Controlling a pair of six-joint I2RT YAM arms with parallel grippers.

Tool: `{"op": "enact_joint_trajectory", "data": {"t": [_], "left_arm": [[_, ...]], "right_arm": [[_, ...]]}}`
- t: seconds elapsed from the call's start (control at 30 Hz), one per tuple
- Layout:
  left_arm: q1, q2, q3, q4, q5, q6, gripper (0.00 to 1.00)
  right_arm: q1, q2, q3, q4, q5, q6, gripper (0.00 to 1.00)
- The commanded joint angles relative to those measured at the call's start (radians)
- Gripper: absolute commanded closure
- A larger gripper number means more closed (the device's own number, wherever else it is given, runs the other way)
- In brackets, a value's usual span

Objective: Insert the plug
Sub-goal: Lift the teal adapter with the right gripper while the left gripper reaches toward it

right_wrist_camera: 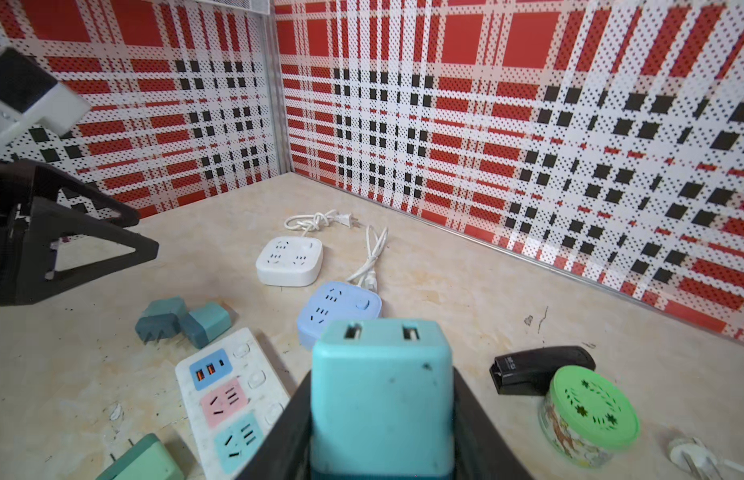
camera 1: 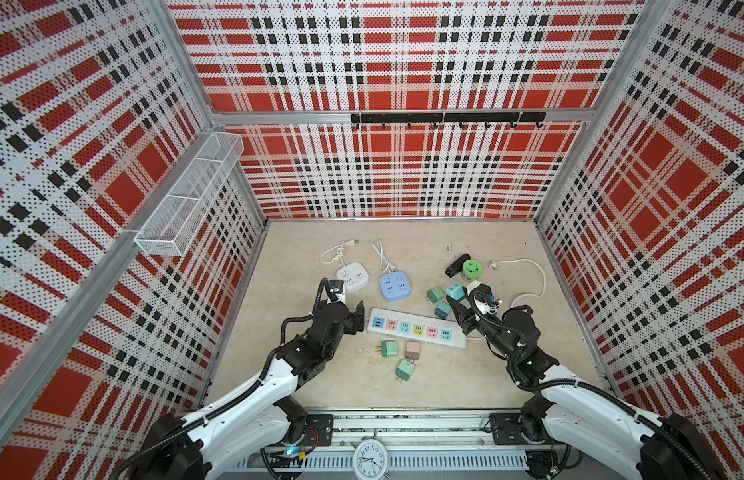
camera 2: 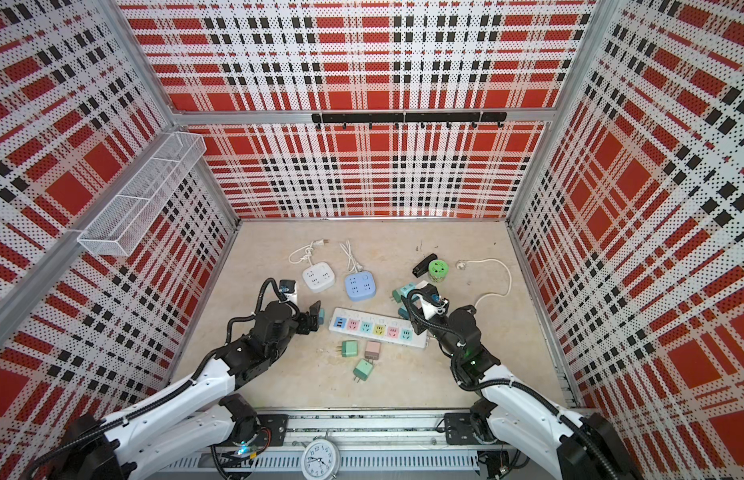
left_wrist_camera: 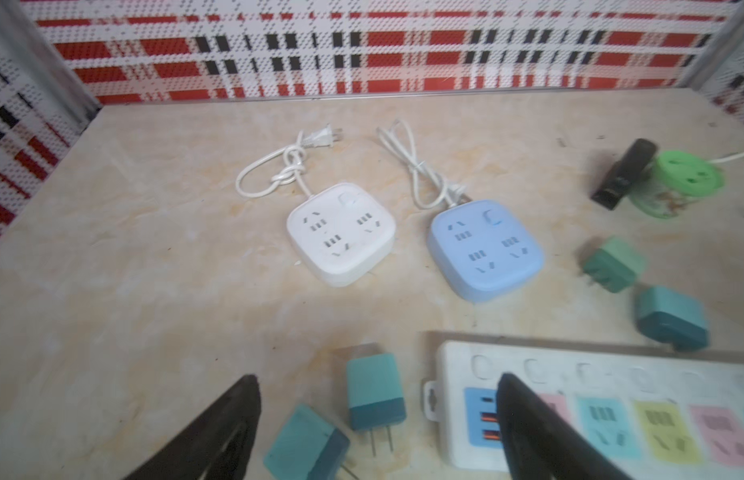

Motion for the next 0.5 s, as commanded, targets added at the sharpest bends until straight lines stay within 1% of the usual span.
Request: {"op": "enact_joint_trajectory", "data": {"t": [0.0,0.13,0.27,0.37,0.47], "left_arm": [[-0.070,-0.029,0.132,-0.122,0.025,0.021,0.13],[-0.189,-0.001,0.257,-0.228,0.019,0.024,0.16],[-0.319,0.058,0.342,-0.254,0.020,0.050,0.17],[-0.383,0.110,0.393,-0.273,0.010,0.053,0.18],[-0.418,0.162,0.441,-0.298,0.021,0.035,0.18]], "right_arm": [[0.001,-0.003,0.002,0.114,-0.079,-0.078,0.92],[0.002,0.009,-0.006,0.118,-0.169,-0.136,0.92],[0.004,-0.004,-0.027,0.140,-0.227,-0.166,0.92],[0.007,-0.024,-0.048,0.161,-0.235,-0.177,0.92],[0.011,-0.045,-0.063,0.171,-0.236,-0.188,0.92]]}}
